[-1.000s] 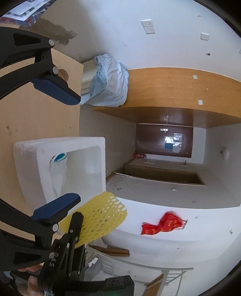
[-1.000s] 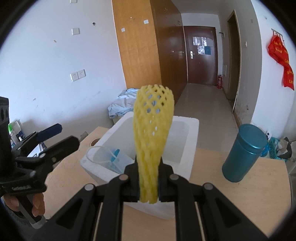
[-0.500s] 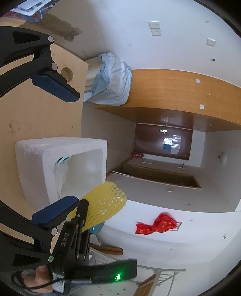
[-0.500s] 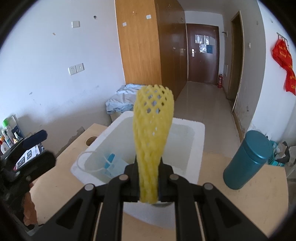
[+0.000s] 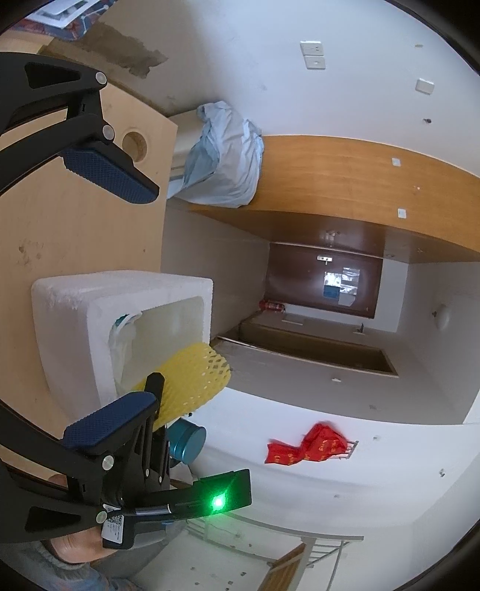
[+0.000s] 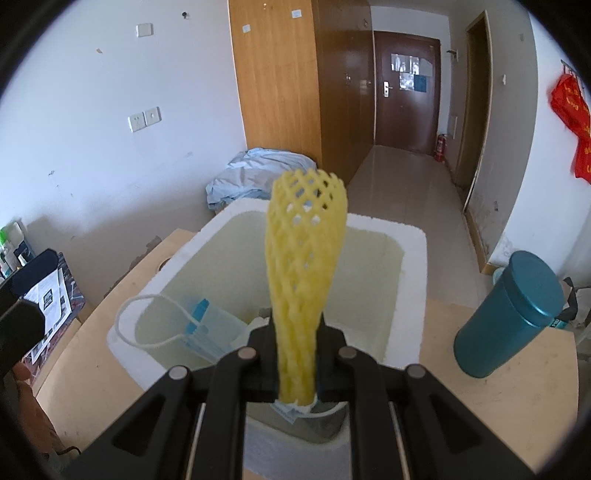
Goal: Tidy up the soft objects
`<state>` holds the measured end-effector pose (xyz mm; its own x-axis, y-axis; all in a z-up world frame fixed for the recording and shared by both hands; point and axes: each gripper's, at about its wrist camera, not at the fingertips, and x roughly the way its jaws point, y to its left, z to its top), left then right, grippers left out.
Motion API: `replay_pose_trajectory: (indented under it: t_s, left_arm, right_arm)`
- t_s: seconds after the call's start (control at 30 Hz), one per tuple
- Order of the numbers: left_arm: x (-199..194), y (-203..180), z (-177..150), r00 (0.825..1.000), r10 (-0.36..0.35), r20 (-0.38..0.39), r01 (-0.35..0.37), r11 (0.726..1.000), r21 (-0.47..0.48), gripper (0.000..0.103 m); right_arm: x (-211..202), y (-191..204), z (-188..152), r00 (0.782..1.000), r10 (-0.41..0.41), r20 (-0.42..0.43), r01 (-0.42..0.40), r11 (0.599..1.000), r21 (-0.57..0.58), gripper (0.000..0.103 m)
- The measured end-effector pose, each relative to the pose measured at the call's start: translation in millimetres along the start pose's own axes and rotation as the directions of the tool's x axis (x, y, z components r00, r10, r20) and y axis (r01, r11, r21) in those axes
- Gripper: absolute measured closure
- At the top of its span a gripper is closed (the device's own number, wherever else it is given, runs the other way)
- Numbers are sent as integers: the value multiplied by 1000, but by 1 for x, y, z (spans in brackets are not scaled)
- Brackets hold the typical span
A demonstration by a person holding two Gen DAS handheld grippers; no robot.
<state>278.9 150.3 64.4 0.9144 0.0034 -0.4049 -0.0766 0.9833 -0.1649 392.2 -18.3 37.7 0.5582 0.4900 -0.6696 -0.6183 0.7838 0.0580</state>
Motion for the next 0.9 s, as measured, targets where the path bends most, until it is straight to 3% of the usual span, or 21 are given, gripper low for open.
replay_pose_trajectory:
  t_s: [0.2,0.37,0.43,0.9]
  left_arm:
    - [-3,2,1,1000,-4,13,4,1000,-10,1]
    - [-5,2,1,1000,-9,13,9,1000,-5,1]
    - [-5,2,1,1000,-11,9,11,1000,-4,1]
    - [-5,1,1,1000,-8,13,8,1000,-3,1]
  right_arm:
    - [0,-1,-1,1000,-15,-6,15,1000,6,84]
    - [-3,4,1,999,-28,20,28,1000,0,44]
    - [-8,7,1,998,-43,42,44,999,-10,36]
    - [-23,9,5,994,6,109,-8,1000,18,35]
